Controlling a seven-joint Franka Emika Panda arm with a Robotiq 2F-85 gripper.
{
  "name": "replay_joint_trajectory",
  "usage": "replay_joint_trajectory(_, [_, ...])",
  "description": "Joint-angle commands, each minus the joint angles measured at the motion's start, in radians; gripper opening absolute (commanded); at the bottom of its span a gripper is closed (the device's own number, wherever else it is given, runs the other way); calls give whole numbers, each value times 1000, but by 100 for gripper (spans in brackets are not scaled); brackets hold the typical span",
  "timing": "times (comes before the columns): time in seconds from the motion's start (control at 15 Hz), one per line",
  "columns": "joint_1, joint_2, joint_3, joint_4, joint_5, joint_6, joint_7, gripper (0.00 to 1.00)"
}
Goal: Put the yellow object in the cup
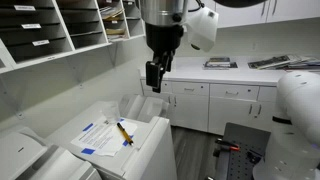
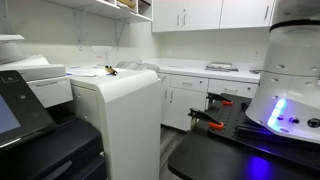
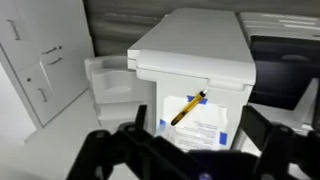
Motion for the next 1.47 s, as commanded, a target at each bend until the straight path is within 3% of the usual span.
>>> replay_joint_trajectory(0.0, [26, 7, -18, 3, -18, -3, 16, 100])
replay_joint_trajectory(0.13, [26, 7, -18, 3, -18, -3, 16, 100])
replay_joint_trajectory(0.33, [49, 61, -64, 16, 114, 2, 43, 100])
replay_joint_trajectory(0.6, [6, 178, -106, 20, 212, 76, 104, 100])
replay_joint_trajectory(1.0, [-23, 427, -171, 28, 358, 307, 203, 100])
replay_joint_trajectory(1.27, [-17, 624, -187, 54, 483, 506, 267, 100])
replay_joint_trajectory(1.4, [-14, 727, -190, 96, 506, 547, 272, 100])
